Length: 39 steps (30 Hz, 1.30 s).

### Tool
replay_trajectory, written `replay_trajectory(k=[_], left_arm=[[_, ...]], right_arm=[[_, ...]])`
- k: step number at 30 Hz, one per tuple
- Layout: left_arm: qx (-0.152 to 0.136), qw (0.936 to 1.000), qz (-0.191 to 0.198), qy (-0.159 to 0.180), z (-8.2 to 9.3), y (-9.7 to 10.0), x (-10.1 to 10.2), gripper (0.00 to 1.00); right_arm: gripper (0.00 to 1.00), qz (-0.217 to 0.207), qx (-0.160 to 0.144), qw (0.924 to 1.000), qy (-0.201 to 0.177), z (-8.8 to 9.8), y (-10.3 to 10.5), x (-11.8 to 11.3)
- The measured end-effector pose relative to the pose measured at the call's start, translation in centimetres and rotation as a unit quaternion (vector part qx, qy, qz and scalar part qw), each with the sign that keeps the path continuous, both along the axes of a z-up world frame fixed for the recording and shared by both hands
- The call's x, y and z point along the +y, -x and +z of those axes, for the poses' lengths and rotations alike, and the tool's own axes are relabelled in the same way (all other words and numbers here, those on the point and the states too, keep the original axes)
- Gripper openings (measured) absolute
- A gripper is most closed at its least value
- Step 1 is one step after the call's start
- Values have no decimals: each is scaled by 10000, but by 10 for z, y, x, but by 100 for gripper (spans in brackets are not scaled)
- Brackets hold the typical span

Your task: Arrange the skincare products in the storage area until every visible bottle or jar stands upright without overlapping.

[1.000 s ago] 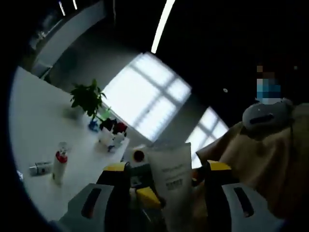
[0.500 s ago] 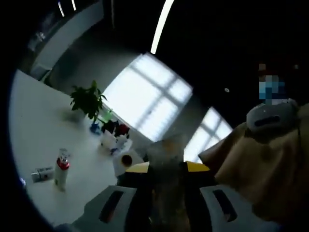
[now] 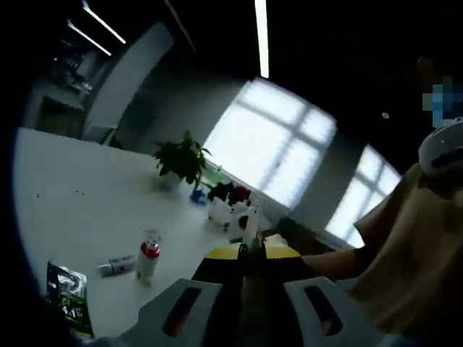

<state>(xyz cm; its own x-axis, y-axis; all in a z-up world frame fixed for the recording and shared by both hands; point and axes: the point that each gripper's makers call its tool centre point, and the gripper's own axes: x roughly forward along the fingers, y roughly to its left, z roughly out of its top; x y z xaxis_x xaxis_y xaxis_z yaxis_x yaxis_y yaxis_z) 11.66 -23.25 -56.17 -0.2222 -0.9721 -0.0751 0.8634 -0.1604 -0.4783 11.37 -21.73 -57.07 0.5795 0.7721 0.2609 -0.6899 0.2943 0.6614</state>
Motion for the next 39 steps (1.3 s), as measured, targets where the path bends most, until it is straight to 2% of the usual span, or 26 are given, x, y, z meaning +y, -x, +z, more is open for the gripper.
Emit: replay_trajectory(k=[1, 3, 4, 6, 7, 9, 10, 11, 14, 16, 17, 18, 19, 21, 23, 24, 26, 28, 33, 39], left_arm=[[-86, 9999, -34, -74, -2, 2, -1, 3], [-107, 9999, -82, -98, -3, 7, -3, 3], [-122, 9998, -140, -99, -3, 9, -4, 3], [-128, 9997, -185, -94, -3, 12, -4, 3], [-144, 9996, -229, -58, -2, 14, -4, 2], [-257, 9994, -251, -23, -1, 15, -2, 3], [-251, 9994, -248, -2, 1, 13, 0, 3], [-237, 9994, -252, 25, 2, 13, 1, 3], [-228, 9994, -259, 81, 6, 11, 4, 3], [-304, 9991, -262, 123, 7, 10, 4, 4], [-421, 9985, -325, 105, 6, 10, 4, 5], [-513, 9981, -343, 61, 4, 10, 4, 5], [-686, 9969, -373, -7, -1, 11, 4, 6], [-856, 9953, -424, -141, -9, 13, 3, 7], [-1030, 9932, -463, -300, -20, 16, 2, 8], [-1131, 9914, -510, -417, -27, 19, 2, 8], [-1524, 9854, -496, -577, -39, 18, 2, 8], [-1745, 9814, -388, -694, -47, 16, 2, 7], [-1969, 9751, -262, -989, -66, 10, 4, 7], [-2285, 9608, -411, -1514, -101, 7, 6, 7]], right_arm=[[33, 49, -30, 9994, 351, -5, 1, 6], [33, 101, -180, 9927, 1186, -16, 4, 15], [27, 94, -440, 9824, 1812, -25, 4, 19], [24, 60, -725, 9670, 2441, -34, 7, 23], [24, 99, -728, 9648, 2524, -36, 9, 27], [24, 115, -815, 9505, 2997, -48, 10, 29], [25, 48, -951, 9471, 3066, -49, 9, 30], [25, 25, -921, 9501, 2980, -48, 11, 32], [24, -94, -924, 9519, 2920, -47, 9, 32], [23, -285, -960, 9471, 3049, -47, 4, 30], [23, -321, -1156, 9333, 3386, -51, 2, 29], [23, -328, -1123, 9317, 3439, -53, 1, 28], [22, -348, -1122, 9235, 3651, -59, -1, 26], [22, -360, -1246, 9060, 4028, -68, -4, 22], [21, -362, -1212, 8897, 4387, -82, -6, 18], [21, -308, -1234, 8788, 4599, -89, -7, 19], [21, -183, -1196, 8640, 4887, -103, -9, 16], [21, -180, -1140, 8597, 4976, -113, -12, 14], [21, -133, -995, 8507, 5159, -135, -17, 12], [21, 20, -694, 8422, 5347, -169, -18, 12]])
